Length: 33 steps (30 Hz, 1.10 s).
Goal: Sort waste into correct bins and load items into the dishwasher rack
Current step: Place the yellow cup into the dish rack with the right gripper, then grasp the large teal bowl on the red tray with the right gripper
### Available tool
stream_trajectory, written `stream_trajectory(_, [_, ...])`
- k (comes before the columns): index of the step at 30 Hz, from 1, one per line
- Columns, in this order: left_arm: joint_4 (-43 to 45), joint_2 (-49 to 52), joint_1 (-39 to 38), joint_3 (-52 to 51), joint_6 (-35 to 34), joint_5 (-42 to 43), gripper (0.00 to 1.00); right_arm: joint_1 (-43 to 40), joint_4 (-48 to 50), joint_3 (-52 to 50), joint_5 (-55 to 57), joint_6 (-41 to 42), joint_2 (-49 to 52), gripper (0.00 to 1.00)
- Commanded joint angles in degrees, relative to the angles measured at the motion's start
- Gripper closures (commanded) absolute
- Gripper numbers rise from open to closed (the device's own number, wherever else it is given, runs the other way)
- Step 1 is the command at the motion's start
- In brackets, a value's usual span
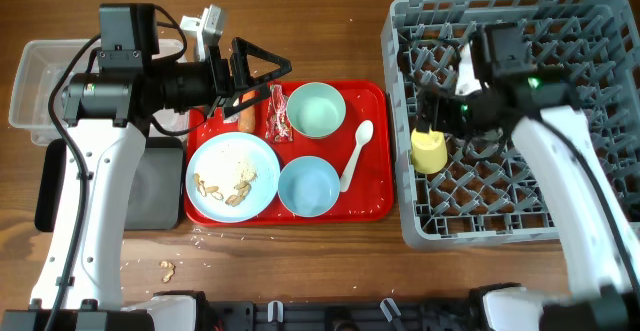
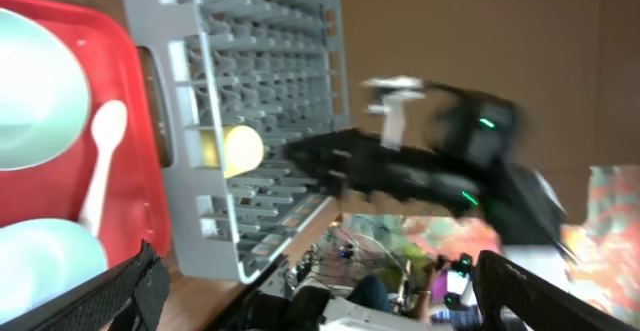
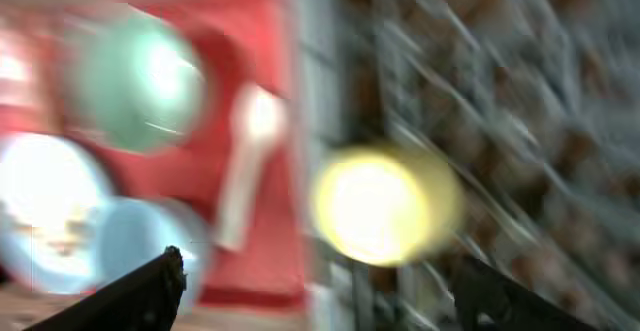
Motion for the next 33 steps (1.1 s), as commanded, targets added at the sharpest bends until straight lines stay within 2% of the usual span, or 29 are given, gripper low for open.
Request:
stream_trajectory(1, [-1.03,-2.84,0.55,0.28,-0.85,-11.17,0.05,6.84,6.36,1.25,-5.55,0.09,-5.73,0.18])
stream_trajectory(4, [-7.85,-7.93,3.48,3.82,-1.70,-27.76,0.05,13.81,11.61,0.92,-4.70,3.13,-3.32,0.28])
stream_trajectory(6, [-12.28,-10.36,5.66,6.47,-1.70,-37.48,0.04,16.48,12.22,0.92,0.07,6.08,0.20,0.29])
stream_trajectory(8, [-16.15,-13.20,8.00,8.31,-1.70,-48.24,0.02,17.59,12.15,0.92,6.69,9.53,4.76,0.34])
stream_trajectory(10, [-18.60,-16.13,9.79,8.31,-1.68,-55.76,0.00,17.57,13.66,0.92,9.81,11.91,11.67,0.35])
stream_trajectory(13, [-20.70,-17.33,10.10,8.31,-1.64,-59.54,0.00,17.55,19.10,0.92,9.55,11.78,19.47,0.41])
stream_trajectory(20, [-21.53,-16.92,10.10,8.26,-1.64,-59.69,0.00,17.55,27.98,0.94,9.55,12.44,30.73,0.55])
stream_trajectory(25, [-21.55,-16.92,10.10,8.26,-1.64,-59.69,0.00,17.55,29.92,0.94,8.41,12.11,33.00,0.79])
stream_trajectory(27, [-21.55,-16.92,10.10,8.26,-1.64,-59.69,0.00,17.55,29.83,1.09,8.09,11.82,33.00,0.96])
stream_trajectory(33, [-21.55,-16.92,10.10,8.26,-1.64,-59.69,0.00,16.44,26.03,1.57,11.47,10.40,24.90,0.96])
